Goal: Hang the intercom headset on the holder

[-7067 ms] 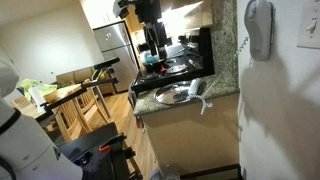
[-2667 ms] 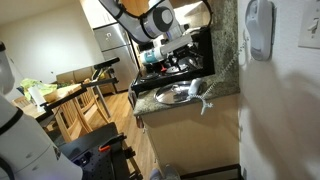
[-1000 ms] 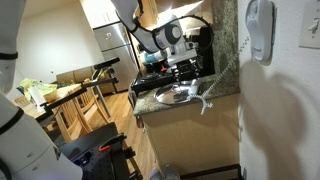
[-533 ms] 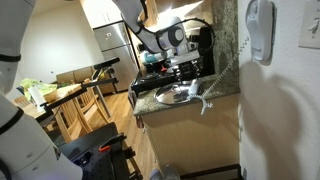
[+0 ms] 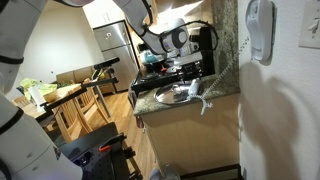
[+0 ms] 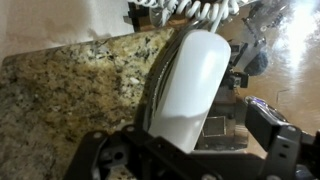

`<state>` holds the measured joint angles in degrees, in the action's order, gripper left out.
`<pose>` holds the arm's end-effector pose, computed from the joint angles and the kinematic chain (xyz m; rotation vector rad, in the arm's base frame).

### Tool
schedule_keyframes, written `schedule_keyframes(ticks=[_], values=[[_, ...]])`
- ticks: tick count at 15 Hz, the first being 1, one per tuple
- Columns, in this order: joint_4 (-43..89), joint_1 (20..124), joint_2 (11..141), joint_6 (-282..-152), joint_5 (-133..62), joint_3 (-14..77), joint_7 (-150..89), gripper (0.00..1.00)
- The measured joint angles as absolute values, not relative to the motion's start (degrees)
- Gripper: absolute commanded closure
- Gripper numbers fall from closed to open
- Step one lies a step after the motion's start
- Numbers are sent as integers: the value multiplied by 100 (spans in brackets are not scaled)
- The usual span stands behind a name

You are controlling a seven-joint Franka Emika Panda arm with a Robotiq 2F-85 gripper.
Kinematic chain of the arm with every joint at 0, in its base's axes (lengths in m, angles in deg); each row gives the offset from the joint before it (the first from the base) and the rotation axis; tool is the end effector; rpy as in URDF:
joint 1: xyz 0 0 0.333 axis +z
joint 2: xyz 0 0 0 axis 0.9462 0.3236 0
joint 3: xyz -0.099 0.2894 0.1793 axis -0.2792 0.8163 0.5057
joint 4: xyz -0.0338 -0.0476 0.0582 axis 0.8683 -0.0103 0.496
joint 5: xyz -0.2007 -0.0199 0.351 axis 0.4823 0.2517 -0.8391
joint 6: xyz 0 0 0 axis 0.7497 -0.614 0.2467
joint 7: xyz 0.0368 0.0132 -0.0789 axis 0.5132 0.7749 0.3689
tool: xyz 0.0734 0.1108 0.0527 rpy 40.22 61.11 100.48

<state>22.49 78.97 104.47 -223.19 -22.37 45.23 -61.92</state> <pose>0.7116 0.2069 0.1656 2.7304 1.3902 0.1321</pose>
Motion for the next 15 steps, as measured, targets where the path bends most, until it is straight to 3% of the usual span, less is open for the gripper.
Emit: schedule_keyframes(ticks=[15], values=[[2216, 7926, 10603, -22447, -2242, 4590, -6184, 0]])
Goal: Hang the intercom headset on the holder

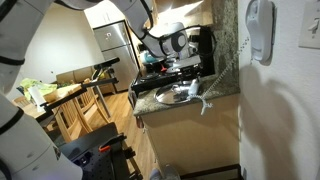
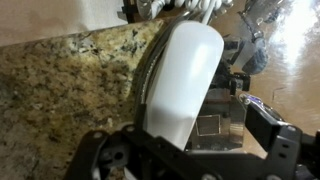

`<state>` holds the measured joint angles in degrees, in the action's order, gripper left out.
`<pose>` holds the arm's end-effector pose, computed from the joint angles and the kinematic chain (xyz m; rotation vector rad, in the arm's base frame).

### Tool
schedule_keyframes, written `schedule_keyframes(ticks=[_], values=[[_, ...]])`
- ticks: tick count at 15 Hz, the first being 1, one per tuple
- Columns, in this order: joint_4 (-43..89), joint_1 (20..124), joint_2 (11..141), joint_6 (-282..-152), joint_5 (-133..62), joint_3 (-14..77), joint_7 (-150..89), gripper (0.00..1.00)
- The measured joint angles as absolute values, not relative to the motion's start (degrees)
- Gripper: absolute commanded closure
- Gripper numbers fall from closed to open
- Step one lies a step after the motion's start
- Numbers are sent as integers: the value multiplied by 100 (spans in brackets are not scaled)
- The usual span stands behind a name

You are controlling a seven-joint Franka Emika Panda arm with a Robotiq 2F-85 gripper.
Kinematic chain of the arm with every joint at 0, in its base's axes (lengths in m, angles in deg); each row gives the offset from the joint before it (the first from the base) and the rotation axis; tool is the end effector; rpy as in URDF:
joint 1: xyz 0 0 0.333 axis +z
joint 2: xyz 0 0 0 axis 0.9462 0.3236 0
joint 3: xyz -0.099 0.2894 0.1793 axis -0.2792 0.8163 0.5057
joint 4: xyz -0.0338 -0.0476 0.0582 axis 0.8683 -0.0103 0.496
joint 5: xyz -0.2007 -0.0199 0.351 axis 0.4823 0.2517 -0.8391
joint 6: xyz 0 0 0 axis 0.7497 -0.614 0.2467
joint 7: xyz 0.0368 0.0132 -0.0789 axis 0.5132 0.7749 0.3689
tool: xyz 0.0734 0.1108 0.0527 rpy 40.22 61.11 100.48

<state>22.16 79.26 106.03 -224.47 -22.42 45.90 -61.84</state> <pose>0.7086 0.2189 0.1513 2.7373 1.4129 0.1411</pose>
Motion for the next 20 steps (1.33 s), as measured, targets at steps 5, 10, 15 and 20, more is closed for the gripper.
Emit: schedule_keyframes(ticks=[5, 10, 15, 20], values=[[2204, 7945, 10688, -22697, -2239, 4552, -6155, 0], [2031, 7948, 10844, -22824, -2229, 4452, -6155, 0], [1697, 7969, 11041, -22821, -2224, 4369, -6155, 0], [1451, 8013, 11243, -22693, -2231, 4369, -6155, 0]])
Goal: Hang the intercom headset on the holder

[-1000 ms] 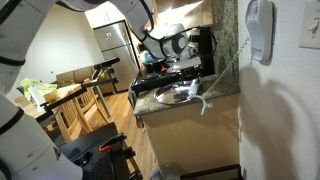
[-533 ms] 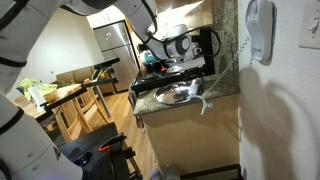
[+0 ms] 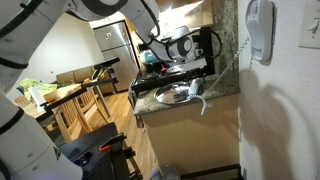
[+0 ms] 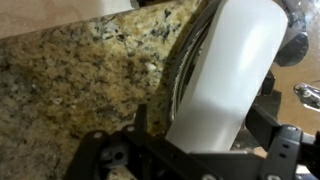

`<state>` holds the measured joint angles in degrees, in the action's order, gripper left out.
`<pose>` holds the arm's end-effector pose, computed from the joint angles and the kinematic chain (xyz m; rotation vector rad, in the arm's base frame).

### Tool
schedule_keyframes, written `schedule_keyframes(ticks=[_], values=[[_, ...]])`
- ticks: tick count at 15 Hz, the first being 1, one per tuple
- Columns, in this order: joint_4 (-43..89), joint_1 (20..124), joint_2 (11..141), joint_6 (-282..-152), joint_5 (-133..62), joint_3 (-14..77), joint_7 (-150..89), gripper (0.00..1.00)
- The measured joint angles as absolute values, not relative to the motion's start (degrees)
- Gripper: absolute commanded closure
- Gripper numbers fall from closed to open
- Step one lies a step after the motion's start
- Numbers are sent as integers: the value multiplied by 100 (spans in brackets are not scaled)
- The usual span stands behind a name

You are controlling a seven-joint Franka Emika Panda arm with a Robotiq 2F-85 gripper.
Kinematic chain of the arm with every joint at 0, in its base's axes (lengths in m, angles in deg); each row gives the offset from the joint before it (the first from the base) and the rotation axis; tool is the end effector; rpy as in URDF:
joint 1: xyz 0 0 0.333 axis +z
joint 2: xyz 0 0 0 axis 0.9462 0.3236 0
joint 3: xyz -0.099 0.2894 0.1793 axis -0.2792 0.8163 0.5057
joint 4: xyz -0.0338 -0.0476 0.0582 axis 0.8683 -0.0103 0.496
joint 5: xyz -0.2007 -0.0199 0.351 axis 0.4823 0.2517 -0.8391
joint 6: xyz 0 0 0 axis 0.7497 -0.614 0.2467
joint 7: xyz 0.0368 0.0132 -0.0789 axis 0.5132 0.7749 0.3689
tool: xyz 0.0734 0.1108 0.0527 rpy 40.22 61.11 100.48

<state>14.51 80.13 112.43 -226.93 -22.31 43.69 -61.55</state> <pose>0.7439 0.2110 0.1265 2.7322 1.3617 0.2263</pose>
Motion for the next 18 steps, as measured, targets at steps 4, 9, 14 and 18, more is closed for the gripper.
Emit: schedule_keyframes(ticks=[4, 9, 14, 18], values=[[1253, 8055, 11383, -22449, -2235, 4372, -6155, 25], [1038, 8080, 11517, -22292, -2235, 4367, -6155, 58], [965, 8185, 11526, -22286, -2201, 4242, -6135, 66], [926, 8392, 11521, -22286, -2048, 4064, -5930, 66]])
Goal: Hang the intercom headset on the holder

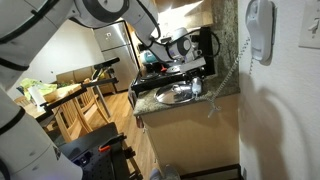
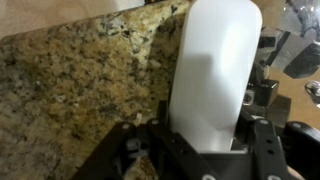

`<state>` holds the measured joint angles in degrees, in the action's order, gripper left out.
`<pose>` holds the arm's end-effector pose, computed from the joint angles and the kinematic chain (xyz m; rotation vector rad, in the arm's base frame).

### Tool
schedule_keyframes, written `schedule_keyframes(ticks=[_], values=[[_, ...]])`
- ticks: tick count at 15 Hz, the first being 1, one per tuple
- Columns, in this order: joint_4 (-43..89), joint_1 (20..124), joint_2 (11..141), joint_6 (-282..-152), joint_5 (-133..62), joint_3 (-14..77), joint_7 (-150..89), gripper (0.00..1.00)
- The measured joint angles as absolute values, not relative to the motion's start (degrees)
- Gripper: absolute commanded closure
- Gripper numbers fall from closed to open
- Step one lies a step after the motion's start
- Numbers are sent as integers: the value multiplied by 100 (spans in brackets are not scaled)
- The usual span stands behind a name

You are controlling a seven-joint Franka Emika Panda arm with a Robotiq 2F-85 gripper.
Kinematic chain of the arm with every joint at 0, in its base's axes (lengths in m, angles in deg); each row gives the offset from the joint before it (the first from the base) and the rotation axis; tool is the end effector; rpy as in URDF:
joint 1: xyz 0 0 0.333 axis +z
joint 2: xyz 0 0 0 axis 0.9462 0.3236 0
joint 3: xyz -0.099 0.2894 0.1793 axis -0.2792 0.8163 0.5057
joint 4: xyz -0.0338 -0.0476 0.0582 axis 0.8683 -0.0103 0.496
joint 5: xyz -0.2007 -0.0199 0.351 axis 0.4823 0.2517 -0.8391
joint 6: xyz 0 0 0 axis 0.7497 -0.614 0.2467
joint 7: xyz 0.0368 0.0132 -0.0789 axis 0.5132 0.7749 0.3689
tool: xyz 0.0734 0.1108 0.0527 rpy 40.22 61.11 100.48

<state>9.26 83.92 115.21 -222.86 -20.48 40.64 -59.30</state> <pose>0.7526 0.2254 0.1189 2.6722 1.3450 0.1660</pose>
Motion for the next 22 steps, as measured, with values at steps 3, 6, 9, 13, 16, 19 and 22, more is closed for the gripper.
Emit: schedule_keyframes(ticks=[3, 6, 9, 13, 16, 19, 22], values=[[927, 8573, 11461, -22324, -1870, 3988, -5724, 66], [1010, 8742, 11316, -22554, -1669, 3914, -5518, 66], [1263, 8736, 11152, -23068, -1654, 3939, -5528, 66], [1810, 8194, 11088, -24231, -1755, 4481, -6091, 41], [2053, 7917, 11067, -24514, -1764, 4725, -6300, 41], [2068, 7916, 11038, -24514, -1764, 4746, -6300, 41], [2071, 7916, 11031, -24514, -1764, 4756, -6300, 66]])
